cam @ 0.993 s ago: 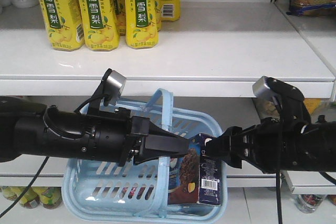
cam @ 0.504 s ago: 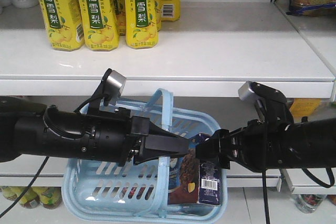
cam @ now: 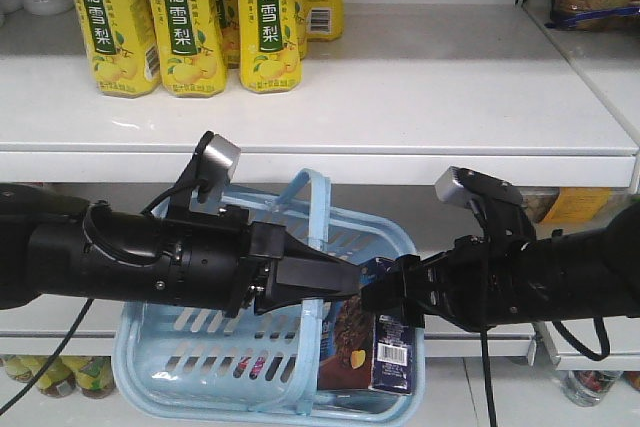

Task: Left arm holds basket, right arm returns cookies
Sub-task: 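Lower the right gripper into the basket around the Danisa cookie box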

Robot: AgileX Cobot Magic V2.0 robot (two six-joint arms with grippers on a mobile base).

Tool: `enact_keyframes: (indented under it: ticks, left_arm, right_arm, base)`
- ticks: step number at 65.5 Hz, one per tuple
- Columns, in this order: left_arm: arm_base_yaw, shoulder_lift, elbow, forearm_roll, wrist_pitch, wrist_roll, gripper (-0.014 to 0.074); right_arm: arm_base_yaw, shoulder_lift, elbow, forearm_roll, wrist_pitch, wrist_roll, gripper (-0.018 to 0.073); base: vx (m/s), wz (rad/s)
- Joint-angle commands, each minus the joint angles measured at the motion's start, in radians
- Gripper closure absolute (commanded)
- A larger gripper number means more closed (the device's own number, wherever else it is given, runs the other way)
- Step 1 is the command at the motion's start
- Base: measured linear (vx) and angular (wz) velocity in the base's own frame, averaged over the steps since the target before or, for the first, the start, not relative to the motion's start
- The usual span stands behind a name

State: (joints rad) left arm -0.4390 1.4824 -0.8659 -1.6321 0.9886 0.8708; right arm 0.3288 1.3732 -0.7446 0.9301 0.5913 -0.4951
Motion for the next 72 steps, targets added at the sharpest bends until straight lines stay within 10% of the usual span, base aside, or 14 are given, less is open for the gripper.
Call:
enact_keyframes:
  ticks: [1, 72]
  left_arm:
    - [0.002, -0.043, -0.036, -0.147, 0.011, 0.024, 0.0599]
    - [0.002, -0.043, -0.036, -0.148, 0.011, 0.024, 0.0599]
  right_arm:
    - [0.002, -0.011, -0.031, 0.05, -0.007, -0.028, 0.0032]
    - [0.002, 0.179, -0.031, 0.322, 0.046, -0.266, 0.0065]
  base:
    - [0.0, 0.0]
    - [0.0, 0.0]
